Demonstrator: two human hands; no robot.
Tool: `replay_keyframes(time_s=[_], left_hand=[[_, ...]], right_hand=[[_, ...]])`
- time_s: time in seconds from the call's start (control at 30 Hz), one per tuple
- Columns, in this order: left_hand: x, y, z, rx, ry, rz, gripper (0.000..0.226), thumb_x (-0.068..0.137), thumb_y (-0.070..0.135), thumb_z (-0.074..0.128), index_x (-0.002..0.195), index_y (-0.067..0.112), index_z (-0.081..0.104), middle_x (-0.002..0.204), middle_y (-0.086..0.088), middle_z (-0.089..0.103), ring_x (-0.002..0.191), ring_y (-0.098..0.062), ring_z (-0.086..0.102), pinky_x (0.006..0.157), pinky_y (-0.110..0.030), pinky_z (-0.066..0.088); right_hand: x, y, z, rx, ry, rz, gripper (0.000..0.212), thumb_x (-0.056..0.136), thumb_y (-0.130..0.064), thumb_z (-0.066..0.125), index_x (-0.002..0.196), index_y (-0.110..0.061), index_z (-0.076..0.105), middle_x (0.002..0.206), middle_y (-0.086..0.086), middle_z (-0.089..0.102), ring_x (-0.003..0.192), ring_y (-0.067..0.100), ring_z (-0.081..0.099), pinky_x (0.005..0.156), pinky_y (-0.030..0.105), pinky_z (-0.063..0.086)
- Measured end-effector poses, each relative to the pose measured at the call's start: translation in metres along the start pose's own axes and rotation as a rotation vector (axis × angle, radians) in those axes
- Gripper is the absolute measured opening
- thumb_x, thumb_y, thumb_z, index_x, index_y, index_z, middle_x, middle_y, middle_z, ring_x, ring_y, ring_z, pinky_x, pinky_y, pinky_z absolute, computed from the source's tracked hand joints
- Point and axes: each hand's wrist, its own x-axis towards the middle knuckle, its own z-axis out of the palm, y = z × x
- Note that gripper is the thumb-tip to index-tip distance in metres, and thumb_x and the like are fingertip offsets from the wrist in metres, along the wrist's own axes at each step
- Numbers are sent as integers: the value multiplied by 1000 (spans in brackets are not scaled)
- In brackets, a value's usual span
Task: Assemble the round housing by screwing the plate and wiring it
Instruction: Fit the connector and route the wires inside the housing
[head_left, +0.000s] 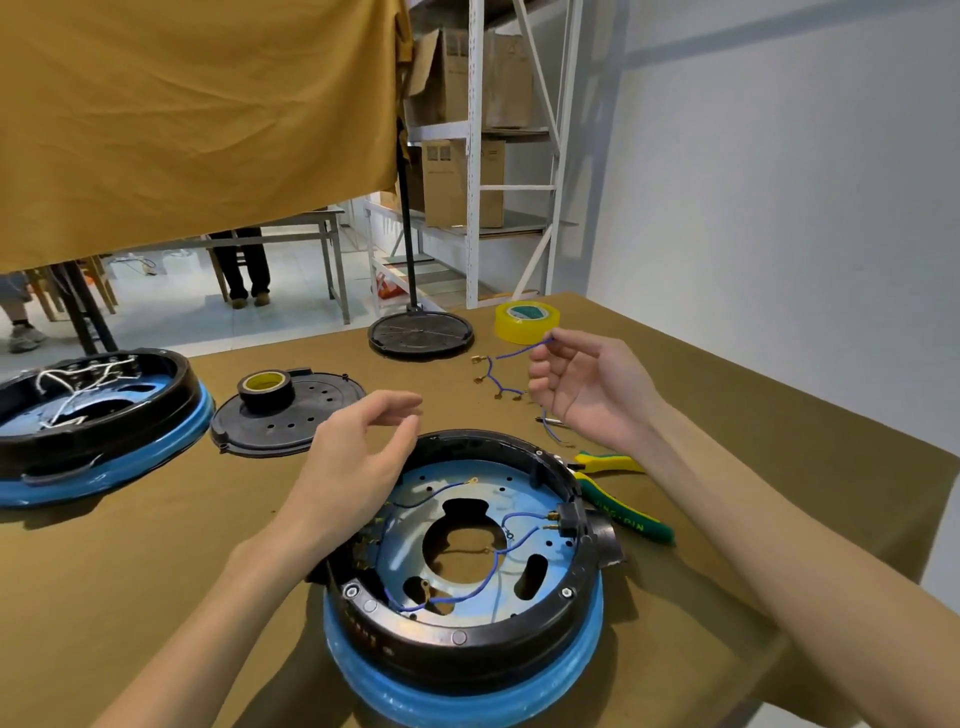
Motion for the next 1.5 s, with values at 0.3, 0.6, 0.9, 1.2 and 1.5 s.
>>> replay_keyframes(time_s=[0.3,0.6,0.9,1.2,1.5], left_hand=[[2,24,2,-358,-31,-106,30,106,36,50,126,20,66,101,9,79,92,-7,73,88,-29,57],[8,22,-12,-508,-76,-250,14,95,18,70,108,16,76,96,-1,81,91,-16,77,80,-24,62],[9,12,-30,-449,-172,-226,13,96,13,70,107,15,75,98,0,80,94,-17,76,85,-28,62],[3,12,-20,-465,-293,-134,14,88,3,76,98,11,82,95,-6,80,91,-20,78,78,-18,58],[4,11,-17,-409,-260,-100,14,87,10,79,94,21,84,93,-1,80,87,-19,78,77,-19,59]], right_hand=[[-10,28,16,56,-145,183,11,96,-9,51,89,-5,58,79,10,55,63,18,51,58,28,50],[-18,45,11,-647,-89,-56,24,105,-3,46,87,-4,61,71,13,65,65,22,58,60,27,47],[-14,44,17,-811,-64,-155,35,107,-28,51,91,-8,75,82,11,72,75,22,67,66,31,52],[-11,45,34,-989,-68,-108,19,104,-12,56,108,-8,74,92,11,78,76,17,72,69,30,60],[-16,48,29,-880,-136,-161,18,102,-14,62,98,-12,79,90,12,77,77,21,73,64,30,60]])
